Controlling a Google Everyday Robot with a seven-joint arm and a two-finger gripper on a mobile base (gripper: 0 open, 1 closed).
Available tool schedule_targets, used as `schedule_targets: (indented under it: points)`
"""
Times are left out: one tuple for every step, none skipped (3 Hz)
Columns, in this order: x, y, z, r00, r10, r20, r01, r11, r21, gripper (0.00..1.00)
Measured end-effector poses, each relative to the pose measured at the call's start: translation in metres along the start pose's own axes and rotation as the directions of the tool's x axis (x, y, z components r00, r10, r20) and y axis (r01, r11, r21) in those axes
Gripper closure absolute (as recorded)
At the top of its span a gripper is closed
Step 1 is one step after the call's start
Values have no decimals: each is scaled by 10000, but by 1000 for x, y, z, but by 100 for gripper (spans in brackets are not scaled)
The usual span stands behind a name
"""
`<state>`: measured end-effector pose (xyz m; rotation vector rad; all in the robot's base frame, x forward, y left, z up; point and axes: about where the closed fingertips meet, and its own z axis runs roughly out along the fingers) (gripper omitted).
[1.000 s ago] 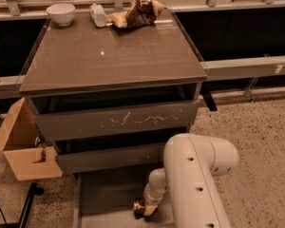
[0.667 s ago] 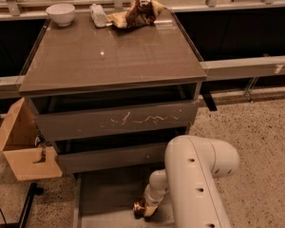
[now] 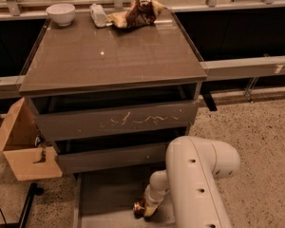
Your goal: Place orange can into bottom drawer
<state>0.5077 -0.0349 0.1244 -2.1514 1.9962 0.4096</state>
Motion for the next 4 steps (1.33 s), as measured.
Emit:
schedule_targets:
  points:
    - [0, 0, 0, 10000, 0, 0, 0, 10000, 0, 26]
    - [0, 0, 0, 10000, 0, 0, 0, 10000, -1, 4]
    - [0, 1, 1, 10000, 0, 1, 0, 10000, -12, 0]
    - [0, 1, 1, 10000, 0, 1, 0, 10000, -12, 0]
